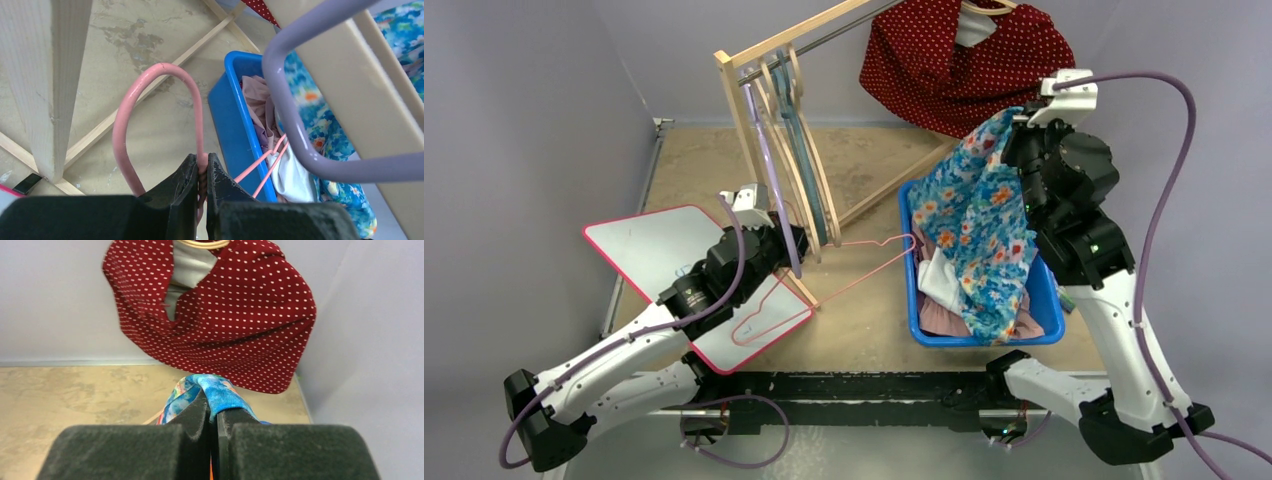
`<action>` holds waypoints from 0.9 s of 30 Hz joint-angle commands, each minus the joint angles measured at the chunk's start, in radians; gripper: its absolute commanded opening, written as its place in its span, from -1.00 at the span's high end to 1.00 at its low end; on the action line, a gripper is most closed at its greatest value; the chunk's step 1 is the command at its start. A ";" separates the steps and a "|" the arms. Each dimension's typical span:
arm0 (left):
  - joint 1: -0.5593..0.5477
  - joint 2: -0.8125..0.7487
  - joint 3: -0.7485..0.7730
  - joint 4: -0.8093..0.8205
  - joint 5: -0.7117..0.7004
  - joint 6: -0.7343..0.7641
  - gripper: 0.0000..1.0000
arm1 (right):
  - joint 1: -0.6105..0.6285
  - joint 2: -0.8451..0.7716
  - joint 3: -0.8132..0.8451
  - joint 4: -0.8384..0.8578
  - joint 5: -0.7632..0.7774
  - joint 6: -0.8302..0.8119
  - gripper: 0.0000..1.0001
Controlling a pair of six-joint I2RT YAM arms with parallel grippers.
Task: Remove the skirt from the hanger
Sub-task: Place the skirt in the bin.
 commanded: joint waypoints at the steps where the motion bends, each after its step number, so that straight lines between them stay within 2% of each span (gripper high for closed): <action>1: 0.003 -0.026 0.056 0.014 -0.003 -0.009 1.00 | 0.004 -0.078 0.000 0.089 -0.109 0.053 1.00; 6: 0.003 -0.034 0.063 -0.002 -0.003 -0.012 1.00 | 0.004 -0.144 -0.048 0.062 -0.180 0.090 1.00; 15: 0.003 -0.032 0.065 -0.001 -0.003 -0.014 1.00 | 0.003 -0.307 -0.184 -0.044 -0.381 0.282 1.00; 19: 0.003 -0.031 0.062 0.005 0.002 -0.020 1.00 | 0.004 -0.361 -0.257 -0.161 -0.462 0.415 1.00; 21: 0.003 -0.031 0.065 0.005 0.002 -0.019 1.00 | 0.004 -0.396 -0.311 -0.226 -0.449 0.474 1.00; 27: 0.003 -0.037 0.069 -0.006 0.003 -0.020 1.00 | 0.004 -0.501 -0.422 -0.360 -0.254 0.627 1.00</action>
